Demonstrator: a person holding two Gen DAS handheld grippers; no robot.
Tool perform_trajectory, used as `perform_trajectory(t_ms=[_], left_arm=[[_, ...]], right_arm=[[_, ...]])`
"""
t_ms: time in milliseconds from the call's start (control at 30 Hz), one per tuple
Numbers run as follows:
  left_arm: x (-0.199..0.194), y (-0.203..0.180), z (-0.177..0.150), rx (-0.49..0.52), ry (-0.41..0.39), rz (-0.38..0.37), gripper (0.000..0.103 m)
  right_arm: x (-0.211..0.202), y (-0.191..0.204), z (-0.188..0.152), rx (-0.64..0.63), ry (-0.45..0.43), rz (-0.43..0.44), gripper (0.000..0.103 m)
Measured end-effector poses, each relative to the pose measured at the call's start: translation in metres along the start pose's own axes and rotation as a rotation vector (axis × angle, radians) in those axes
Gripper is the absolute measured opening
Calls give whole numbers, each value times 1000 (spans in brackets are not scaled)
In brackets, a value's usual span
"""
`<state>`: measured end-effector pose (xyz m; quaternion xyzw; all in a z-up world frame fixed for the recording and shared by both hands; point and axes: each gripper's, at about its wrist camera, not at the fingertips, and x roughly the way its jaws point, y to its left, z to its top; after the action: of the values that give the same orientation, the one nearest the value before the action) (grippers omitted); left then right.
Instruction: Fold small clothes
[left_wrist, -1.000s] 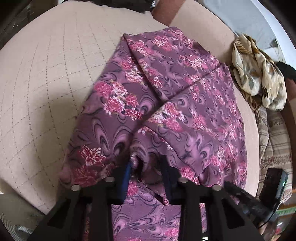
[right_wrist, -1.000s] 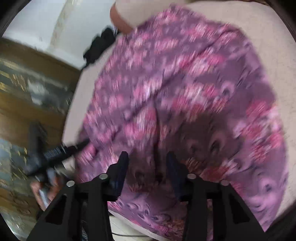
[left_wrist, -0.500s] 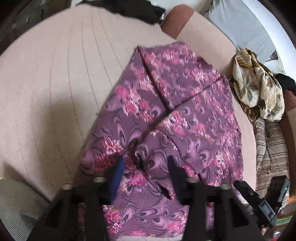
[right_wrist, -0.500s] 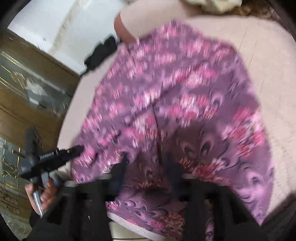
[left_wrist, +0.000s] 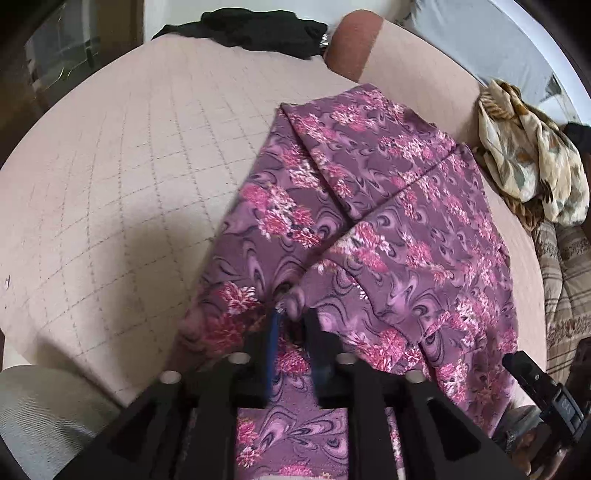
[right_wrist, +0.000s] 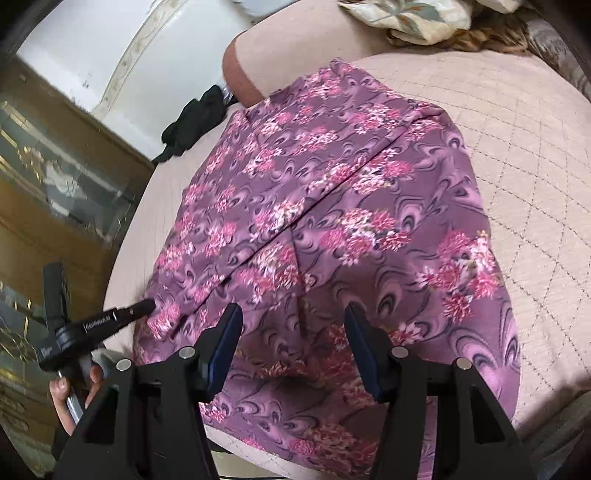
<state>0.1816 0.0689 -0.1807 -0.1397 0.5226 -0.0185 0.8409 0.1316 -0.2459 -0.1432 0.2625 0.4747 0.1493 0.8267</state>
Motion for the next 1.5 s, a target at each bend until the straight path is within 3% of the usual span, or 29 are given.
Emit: perform_trajectory(t_ms=[133, 167, 333, 400, 600, 767, 867, 967, 1000, 1100, 1133, 1167, 1200, 1233, 1333, 1400, 1500], left_arm=[[-32, 2, 19, -18, -53, -103, 54], [-41, -1, 29, -6, -77, -108, 57], [-65, -30, 87, 96, -189, -63, 77], [-58, -40, 110, 124, -216, -44, 78], [12, -80, 185, 212, -163, -27, 78], [86, -102, 254, 276, -116, 12, 78], [138, -102, 298, 242, -45, -13, 78], [180, -102, 321, 212, 25, -39, 78], [194, -101, 326, 198, 50, -46, 76], [218, -99, 336, 149, 96, -59, 49], [217, -101, 338, 155, 82, -51, 29], [217, -104, 340, 169, 98, -65, 14], [216, -105, 342, 178, 127, -69, 6], [210, -104, 345, 179, 115, -46, 4], [179, -90, 362, 140, 30, -61, 3], [169, -80, 371, 100, 16, -102, 3], [191, -87, 366, 144, 27, -5, 4]], right_arm=[[-18, 6, 34, -8, -45, 20, 58], [-26, 8, 49, -12, -68, 31, 62], [-41, 12, 103, -65, -136, -10, 77], [-34, 11, 125, -94, -131, -19, 78], [13, -9, 201, -89, -82, 8, 78], [71, -29, 261, -103, -23, -32, 78], [105, -45, 299, -91, 11, -52, 78], [135, -57, 330, -75, 49, -63, 76], [146, -62, 343, -57, 68, -71, 76], [171, -69, 371, -9, 98, -61, 66], [179, -70, 377, -9, 111, -72, 61], [186, -71, 381, -2, 127, -94, 42], [194, -73, 384, 7, 161, -108, 27], [193, -75, 386, 10, 161, -120, 12], [171, -76, 391, -16, 103, -119, 10], [161, -84, 393, 8, 87, -112, 10], [176, -88, 389, 3, 114, -181, 10]])
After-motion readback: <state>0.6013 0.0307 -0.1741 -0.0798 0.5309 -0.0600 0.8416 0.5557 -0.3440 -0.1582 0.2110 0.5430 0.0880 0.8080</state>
